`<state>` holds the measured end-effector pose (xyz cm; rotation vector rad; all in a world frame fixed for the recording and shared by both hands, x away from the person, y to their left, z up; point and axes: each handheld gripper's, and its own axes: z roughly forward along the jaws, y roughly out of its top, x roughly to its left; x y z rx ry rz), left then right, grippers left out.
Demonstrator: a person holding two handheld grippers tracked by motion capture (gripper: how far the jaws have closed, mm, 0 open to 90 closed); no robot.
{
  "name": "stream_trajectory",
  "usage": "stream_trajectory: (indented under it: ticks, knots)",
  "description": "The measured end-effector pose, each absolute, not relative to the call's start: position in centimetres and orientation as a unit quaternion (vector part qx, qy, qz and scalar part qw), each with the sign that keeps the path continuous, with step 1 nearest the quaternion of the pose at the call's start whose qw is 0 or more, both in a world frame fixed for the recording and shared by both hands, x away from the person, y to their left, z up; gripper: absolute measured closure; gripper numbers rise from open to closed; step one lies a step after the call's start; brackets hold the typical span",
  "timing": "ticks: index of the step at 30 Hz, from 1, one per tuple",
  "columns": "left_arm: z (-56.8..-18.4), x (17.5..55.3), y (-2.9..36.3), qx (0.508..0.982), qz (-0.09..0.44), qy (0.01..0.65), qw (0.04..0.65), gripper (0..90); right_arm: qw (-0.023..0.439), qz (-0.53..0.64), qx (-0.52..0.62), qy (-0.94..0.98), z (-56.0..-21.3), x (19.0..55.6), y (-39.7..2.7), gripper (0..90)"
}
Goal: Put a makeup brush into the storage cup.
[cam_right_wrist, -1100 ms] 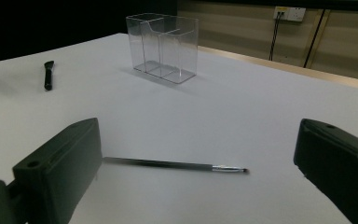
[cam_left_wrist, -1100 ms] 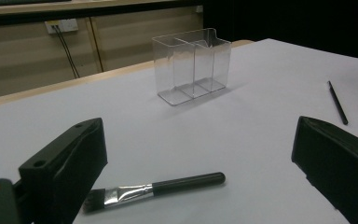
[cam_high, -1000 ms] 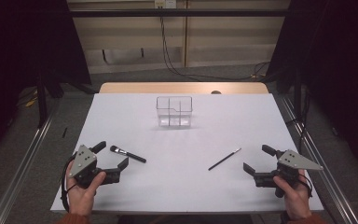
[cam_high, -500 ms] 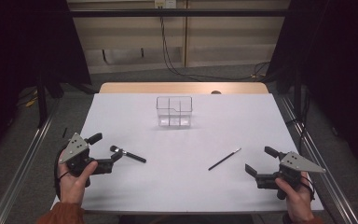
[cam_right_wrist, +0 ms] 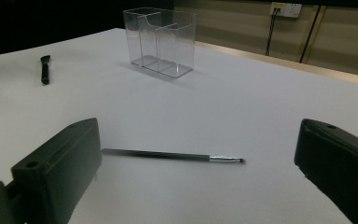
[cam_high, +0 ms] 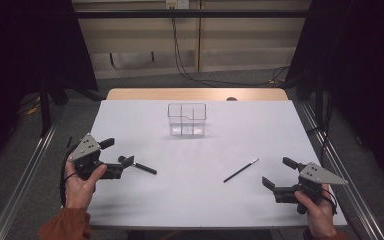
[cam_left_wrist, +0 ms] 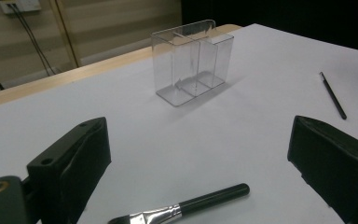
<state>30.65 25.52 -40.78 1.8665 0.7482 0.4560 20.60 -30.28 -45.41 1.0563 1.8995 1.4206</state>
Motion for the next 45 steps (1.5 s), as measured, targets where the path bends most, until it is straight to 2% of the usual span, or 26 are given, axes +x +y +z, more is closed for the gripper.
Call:
stream_trajectory:
  ticks: [8,15,18,20,27,32,45]
  knots:
    - [-40.9,32.9,24.7,0.817,0.151,0.291,0.474,4.4,0.267,0.526,0.392,0.706,-45.5,20.7,-30.3,0.2]
    - [-40.2,33.9,23.9,0.844,0.151,0.271,0.437,5.9,0.265,0.526,0.391,0.707,-45.5,20.7,-30.2,0.2]
    - [-40.3,34.3,23.7,0.843,0.146,0.269,0.443,4.7,0.265,0.527,0.39,0.707,-45.5,20.7,-30.2,0.2]
    - [-40.3,34.9,23.5,0.858,0.138,0.27,0.416,4.7,0.264,0.527,0.391,0.707,-45.5,20.7,-30.2,0.2]
    - [-40.2,35.5,23.0,0.872,0.112,0.286,0.382,4.7,0.263,0.526,0.389,0.709,-45.5,20.7,-30.1,0.2]
    - [-40.2,36.2,22.4,0.906,0.086,0.254,0.328,4.7,0.264,0.526,0.389,0.709,-45.5,20.7,-30.1,0.2]
    - [-39.9,37.4,21.2,0.936,0.064,0.22,0.267,4.7,0.263,0.526,0.389,0.709,-45.5,20.7,-30.1,0.2]
